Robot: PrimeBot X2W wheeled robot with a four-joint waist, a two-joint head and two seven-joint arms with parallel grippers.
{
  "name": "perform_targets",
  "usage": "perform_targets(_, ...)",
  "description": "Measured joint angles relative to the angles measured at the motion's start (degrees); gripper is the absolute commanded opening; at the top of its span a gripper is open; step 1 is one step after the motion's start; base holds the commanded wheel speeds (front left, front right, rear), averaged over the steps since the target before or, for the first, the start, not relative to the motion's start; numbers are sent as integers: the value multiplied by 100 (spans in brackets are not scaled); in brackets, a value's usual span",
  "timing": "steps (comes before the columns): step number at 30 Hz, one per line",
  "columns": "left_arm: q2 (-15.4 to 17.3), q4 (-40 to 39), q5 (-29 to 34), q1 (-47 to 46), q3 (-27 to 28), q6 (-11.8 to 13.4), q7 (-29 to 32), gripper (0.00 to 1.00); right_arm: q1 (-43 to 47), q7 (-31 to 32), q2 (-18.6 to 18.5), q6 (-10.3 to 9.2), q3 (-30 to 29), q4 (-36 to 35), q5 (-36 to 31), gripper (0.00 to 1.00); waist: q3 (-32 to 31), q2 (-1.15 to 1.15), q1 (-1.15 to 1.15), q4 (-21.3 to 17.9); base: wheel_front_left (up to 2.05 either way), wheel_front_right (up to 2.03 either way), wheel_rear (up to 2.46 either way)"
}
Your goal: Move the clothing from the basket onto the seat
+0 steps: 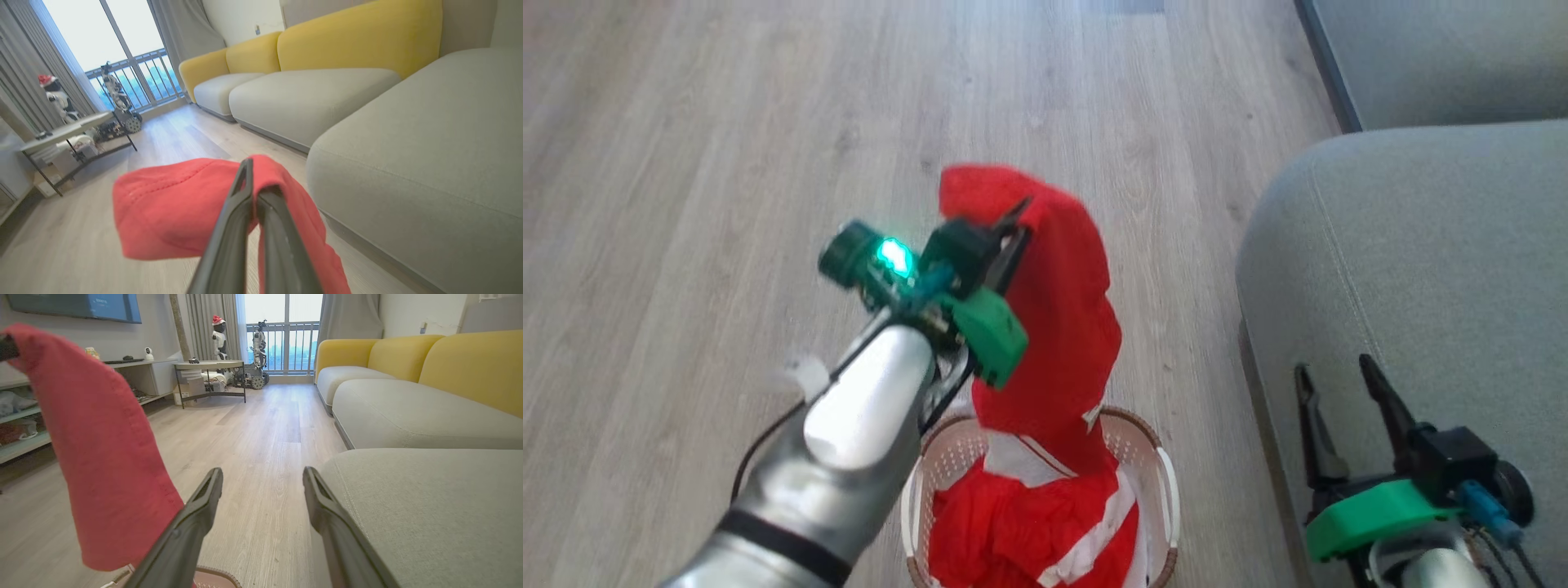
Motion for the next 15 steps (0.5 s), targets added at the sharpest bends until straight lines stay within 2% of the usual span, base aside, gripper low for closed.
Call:
perform_targets(7,-12,-223,-237,-503,-151,11,197,0,-43,0,0,0,403,2,1,100,-159,0,0,31,0,0,0)
perform_targets(15,-45,-312,-592,-876,-501,172,360,0,-257,1,-2,0,1048,148,19,100,-171,0,0,34,0,0,0)
